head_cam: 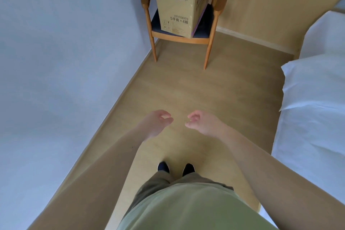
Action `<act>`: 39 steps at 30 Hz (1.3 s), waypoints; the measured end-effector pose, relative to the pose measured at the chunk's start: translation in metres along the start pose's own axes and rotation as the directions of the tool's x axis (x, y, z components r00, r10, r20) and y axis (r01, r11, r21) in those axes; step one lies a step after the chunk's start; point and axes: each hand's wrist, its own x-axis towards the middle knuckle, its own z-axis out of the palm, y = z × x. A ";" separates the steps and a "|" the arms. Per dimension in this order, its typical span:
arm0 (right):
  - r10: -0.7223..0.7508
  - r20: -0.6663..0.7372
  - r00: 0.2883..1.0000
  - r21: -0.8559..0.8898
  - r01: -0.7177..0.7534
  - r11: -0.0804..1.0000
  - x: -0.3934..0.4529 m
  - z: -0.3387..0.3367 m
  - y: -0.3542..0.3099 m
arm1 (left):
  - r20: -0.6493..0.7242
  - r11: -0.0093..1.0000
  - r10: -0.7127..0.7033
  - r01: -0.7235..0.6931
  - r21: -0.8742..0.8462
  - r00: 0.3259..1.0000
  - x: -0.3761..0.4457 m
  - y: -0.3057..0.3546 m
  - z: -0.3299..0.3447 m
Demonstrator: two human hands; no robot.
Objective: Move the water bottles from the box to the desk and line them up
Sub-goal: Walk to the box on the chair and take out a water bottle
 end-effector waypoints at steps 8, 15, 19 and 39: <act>0.035 -0.027 0.999 0.096 -0.033 0.995 0.063 -0.058 -0.021 | 0.080 0.998 0.001 -0.006 0.060 0.997 0.086 0.043 -0.036; 0.109 -0.115 0.987 0.182 -0.087 0.979 0.143 -0.116 -0.069 | 0.151 0.990 0.020 -0.040 0.135 0.988 0.181 0.086 -0.096; 0.111 -0.164 0.980 0.224 -0.072 0.972 0.188 -0.155 -0.108 | 0.174 0.987 0.043 -0.068 0.143 0.984 0.232 0.126 -0.141; -0.011 -0.096 0.995 0.174 0.028 0.984 0.351 -0.326 -0.184 | 0.107 0.999 0.038 -0.041 0.023 0.994 0.386 0.275 -0.233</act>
